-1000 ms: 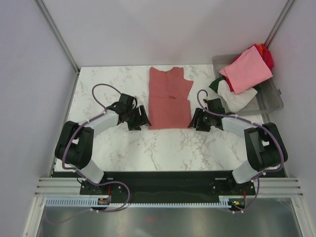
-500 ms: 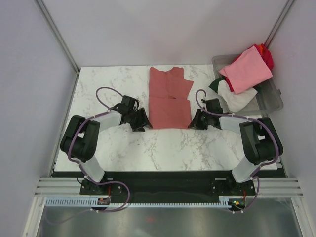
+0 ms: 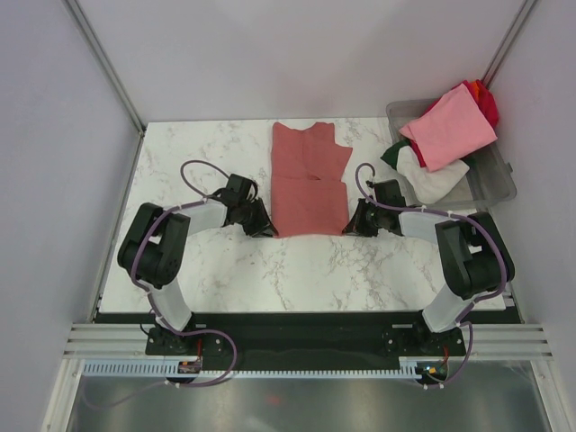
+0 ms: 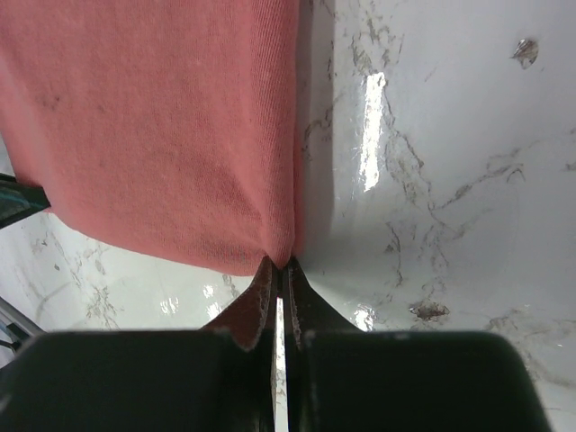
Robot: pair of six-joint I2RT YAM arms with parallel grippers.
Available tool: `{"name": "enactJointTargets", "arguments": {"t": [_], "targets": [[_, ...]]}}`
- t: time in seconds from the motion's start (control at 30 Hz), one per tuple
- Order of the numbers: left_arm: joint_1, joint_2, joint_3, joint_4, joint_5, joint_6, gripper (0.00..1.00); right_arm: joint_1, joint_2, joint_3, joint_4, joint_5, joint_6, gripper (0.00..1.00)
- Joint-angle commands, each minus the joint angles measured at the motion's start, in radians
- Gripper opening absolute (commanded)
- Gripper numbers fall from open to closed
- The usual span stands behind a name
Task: Fold and stack the t-shirts
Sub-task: Fold the tshirt
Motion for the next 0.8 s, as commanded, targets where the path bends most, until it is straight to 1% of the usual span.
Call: {"name": "enactJointTargets", "arguments": {"t": [0.0,0.07,0.1,0.27,0.47,0.5,0.57,0.6,0.63,0.67,0.7,0.73,0.77], "targets": [[-0.021,0.049,0.011,0.014,-0.027,-0.042,0.18,-0.002,-0.01,0.009,0.009,0.017,-0.017,0.03],[-0.034,0.046,0.005,0.027,-0.031,-0.063,0.05,-0.002,-0.017,0.008,0.006,0.024,-0.017,0.02],[-0.037,0.043,0.002,0.034,-0.043,-0.069,0.02,-0.002,-0.023,0.008,0.006,0.025,-0.018,0.01],[-0.038,-0.036,-0.059,0.043,-0.07,-0.071,0.02,-0.002,-0.071,0.009,-0.057,0.031,-0.043,0.0],[-0.055,-0.196,-0.158,0.008,-0.037,-0.059,0.02,0.017,-0.226,-0.05,-0.155,0.028,-0.063,0.0],[-0.061,-0.22,-0.171,-0.006,-0.037,-0.059,0.02,0.021,-0.284,-0.06,-0.172,0.024,-0.063,0.0],[-0.083,-0.318,-0.22,-0.041,-0.039,-0.065,0.02,0.051,-0.35,-0.089,-0.225,0.03,-0.064,0.0],[-0.09,-0.361,-0.237,-0.054,-0.04,-0.069,0.02,0.06,-0.423,-0.099,-0.245,0.045,-0.057,0.0],[-0.11,-0.435,-0.271,-0.066,-0.039,-0.079,0.02,0.077,-0.463,-0.118,-0.267,0.048,-0.055,0.0],[-0.121,-0.479,-0.285,-0.095,-0.04,-0.094,0.02,0.081,-0.505,-0.127,-0.302,0.051,-0.046,0.0],[-0.133,-0.515,-0.296,-0.113,-0.043,-0.102,0.02,0.089,-0.586,-0.136,-0.32,0.054,-0.037,0.0],[-0.153,-0.547,-0.314,-0.132,-0.043,-0.111,0.02,0.095,-0.624,-0.147,-0.339,0.059,-0.029,0.0],[-0.161,-0.613,-0.323,-0.146,-0.039,-0.129,0.02,0.098,-0.66,-0.15,-0.375,0.062,-0.023,0.0]]}}
